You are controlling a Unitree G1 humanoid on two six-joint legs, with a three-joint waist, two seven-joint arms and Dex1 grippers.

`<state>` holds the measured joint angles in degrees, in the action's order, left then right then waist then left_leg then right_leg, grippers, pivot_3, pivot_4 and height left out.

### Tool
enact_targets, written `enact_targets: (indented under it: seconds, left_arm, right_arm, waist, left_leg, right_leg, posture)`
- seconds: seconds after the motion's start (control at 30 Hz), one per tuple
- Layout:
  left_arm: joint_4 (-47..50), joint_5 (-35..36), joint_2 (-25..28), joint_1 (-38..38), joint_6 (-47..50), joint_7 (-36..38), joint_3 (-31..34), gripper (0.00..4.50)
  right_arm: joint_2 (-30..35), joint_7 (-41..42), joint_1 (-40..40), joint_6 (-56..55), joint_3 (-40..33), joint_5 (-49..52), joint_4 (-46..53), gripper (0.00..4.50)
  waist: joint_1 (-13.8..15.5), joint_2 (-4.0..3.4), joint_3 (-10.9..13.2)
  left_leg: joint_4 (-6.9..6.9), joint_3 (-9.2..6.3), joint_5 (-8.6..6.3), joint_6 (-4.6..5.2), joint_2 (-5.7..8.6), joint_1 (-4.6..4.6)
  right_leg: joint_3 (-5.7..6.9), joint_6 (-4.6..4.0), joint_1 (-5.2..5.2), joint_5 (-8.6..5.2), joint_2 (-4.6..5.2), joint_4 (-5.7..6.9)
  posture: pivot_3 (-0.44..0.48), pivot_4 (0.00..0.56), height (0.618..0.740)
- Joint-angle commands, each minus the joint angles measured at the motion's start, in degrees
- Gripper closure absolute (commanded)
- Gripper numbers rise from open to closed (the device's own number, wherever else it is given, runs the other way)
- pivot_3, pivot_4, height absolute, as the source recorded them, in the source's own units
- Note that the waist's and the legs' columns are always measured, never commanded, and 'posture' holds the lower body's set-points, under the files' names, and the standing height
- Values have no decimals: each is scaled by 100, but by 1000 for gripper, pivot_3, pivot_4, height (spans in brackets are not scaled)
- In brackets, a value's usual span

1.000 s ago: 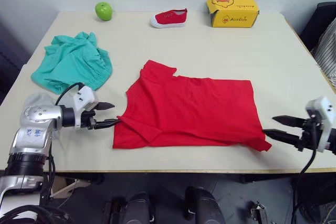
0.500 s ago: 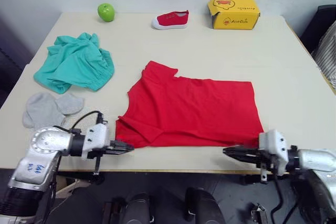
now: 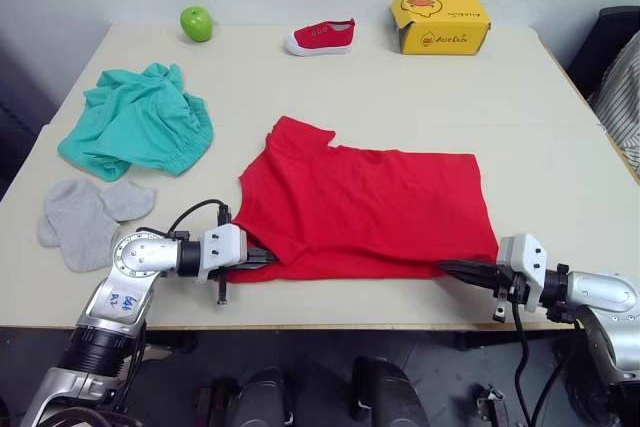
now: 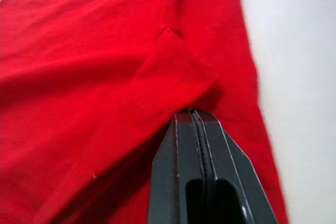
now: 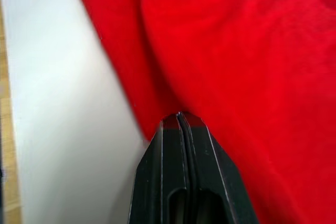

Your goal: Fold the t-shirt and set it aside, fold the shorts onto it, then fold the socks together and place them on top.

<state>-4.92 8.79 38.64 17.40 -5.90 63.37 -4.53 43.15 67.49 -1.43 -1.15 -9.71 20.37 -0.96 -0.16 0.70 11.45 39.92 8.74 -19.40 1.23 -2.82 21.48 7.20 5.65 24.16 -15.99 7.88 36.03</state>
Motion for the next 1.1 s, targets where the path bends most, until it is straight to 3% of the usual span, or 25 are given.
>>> enact_targets:
  seconds: [0.03,0.3,0.5,0.67,0.73,0.8,1.0,1.1]
  left_arm:
    - [-208,-32,-120,156,-50,-289,104,4500]
    - [-718,18,-865,746,621,-1736,470,4500]
    - [-549,-99,-810,682,1171,-2233,660,4500]
    - [-56,754,-627,404,1229,-1527,1091,4500]
    - [502,1270,-381,-14,1293,-791,1143,4500]
    - [864,1272,-170,-357,1280,-486,1000,4500]
    - [1139,803,-561,-542,1086,-782,308,4500]
    - [747,34,-857,-396,1012,-1481,-50,4500]
  right_arm:
    - [-10,-388,-167,74,-380,122,-152,4493]
    - [12,-1238,-304,371,-801,68,-421,4493]
    - [65,-1614,-252,415,-1251,176,-311,4493]
    - [1,-1488,92,1256,-1269,1004,1044,4493]
    - [-38,-1330,498,1313,-867,975,1704,4493]
    - [-177,-1313,796,1088,-471,675,1963,4493]
    - [-683,-1698,960,491,141,-118,1574,4493]
    - [-859,-1974,1058,83,116,-460,1015,4493]
  waist:
    - [1,0,0]
    - [13,0,0]
    - [-10,0,0]
    - [-7,0,0]
    - [0,-2,-3]
    - [1,-3,-3]
    - [48,-4,-4]
    - [31,-5,-4]
  left_leg:
    - [1,0,0,0,0,0]
    - [5,-4,-1,8,4,2]
    - [2,1,0,7,4,1]
    - [1,0,-1,5,-7,1]
    - [1,-1,-3,4,-7,1]
    - [-4,-2,-7,1,-8,1]
    - [6,-4,-15,25,14,-2]
    - [5,-9,-23,25,12,-17]
  right_leg:
    - [0,0,0,0,1,0]
    - [4,5,-5,3,10,-1]
    - [2,7,-5,4,3,-2]
    - [1,7,-5,4,3,-3]
    - [2,6,-5,4,4,-4]
    - [3,6,-5,3,2,-3]
    - [2,20,-19,11,25,-15]
    - [8,20,-37,12,25,-23]
  posture:
    - [0,150,740]
    - [0,150,740]
    - [0,150,740]
    - [0,150,740]
    - [0,150,740]
    - [0,150,740]
    - [0,150,740]
    - [0,150,740]
